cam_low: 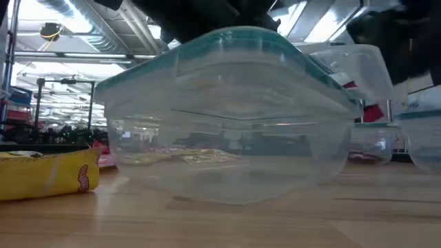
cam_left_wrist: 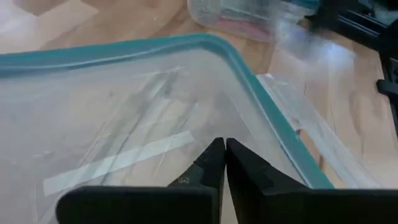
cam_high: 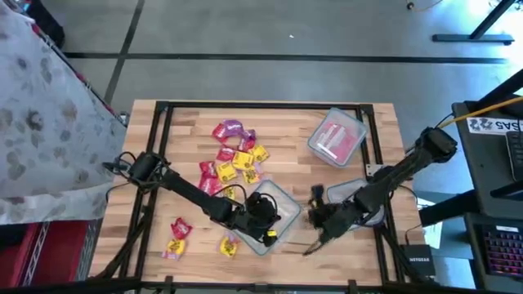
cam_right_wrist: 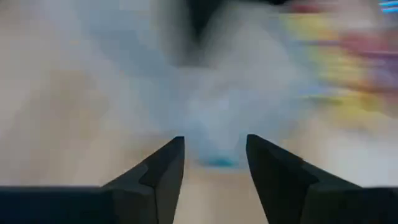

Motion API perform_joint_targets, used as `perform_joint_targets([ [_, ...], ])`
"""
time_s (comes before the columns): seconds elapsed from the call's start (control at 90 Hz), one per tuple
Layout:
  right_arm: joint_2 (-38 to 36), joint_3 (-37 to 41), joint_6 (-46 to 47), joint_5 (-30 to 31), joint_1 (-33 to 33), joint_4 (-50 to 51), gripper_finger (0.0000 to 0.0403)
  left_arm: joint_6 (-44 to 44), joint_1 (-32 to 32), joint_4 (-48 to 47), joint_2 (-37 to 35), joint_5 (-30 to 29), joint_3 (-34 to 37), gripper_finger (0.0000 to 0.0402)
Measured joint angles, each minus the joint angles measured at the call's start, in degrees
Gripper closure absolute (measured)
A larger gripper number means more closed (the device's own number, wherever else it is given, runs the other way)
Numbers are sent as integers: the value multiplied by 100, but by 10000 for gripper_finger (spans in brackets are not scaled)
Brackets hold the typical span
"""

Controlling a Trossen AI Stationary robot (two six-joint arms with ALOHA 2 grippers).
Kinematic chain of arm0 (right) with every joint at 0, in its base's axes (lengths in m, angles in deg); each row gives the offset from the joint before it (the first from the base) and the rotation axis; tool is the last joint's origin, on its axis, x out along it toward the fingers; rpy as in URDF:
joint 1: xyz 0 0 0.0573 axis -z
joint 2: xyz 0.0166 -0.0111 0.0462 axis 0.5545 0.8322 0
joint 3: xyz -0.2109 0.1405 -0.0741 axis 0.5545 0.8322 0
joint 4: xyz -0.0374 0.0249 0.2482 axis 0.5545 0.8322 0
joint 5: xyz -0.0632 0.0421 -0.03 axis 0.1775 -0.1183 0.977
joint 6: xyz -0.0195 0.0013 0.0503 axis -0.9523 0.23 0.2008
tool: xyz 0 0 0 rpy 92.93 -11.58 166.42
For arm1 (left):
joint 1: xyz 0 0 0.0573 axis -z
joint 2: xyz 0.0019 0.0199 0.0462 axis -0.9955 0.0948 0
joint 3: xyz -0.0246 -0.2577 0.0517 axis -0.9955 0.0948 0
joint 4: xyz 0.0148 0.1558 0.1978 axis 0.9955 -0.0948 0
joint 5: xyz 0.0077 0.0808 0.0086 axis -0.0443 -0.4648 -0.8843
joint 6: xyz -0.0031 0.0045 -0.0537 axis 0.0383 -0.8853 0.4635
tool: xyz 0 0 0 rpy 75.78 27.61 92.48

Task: Sort candy
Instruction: Open the rectangular transparent food container

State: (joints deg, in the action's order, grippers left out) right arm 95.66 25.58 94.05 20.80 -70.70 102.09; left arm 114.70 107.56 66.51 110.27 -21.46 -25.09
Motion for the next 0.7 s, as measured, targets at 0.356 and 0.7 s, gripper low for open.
perform_joint_targets([
  [0.356,35,167,741,-817,1410,485,242,-109,0,162,73,-61,-1,402],
  [0.7,39,197,749,-2981,1039,-428,242,-560,-27,47,-263,-465,-9,402],
])
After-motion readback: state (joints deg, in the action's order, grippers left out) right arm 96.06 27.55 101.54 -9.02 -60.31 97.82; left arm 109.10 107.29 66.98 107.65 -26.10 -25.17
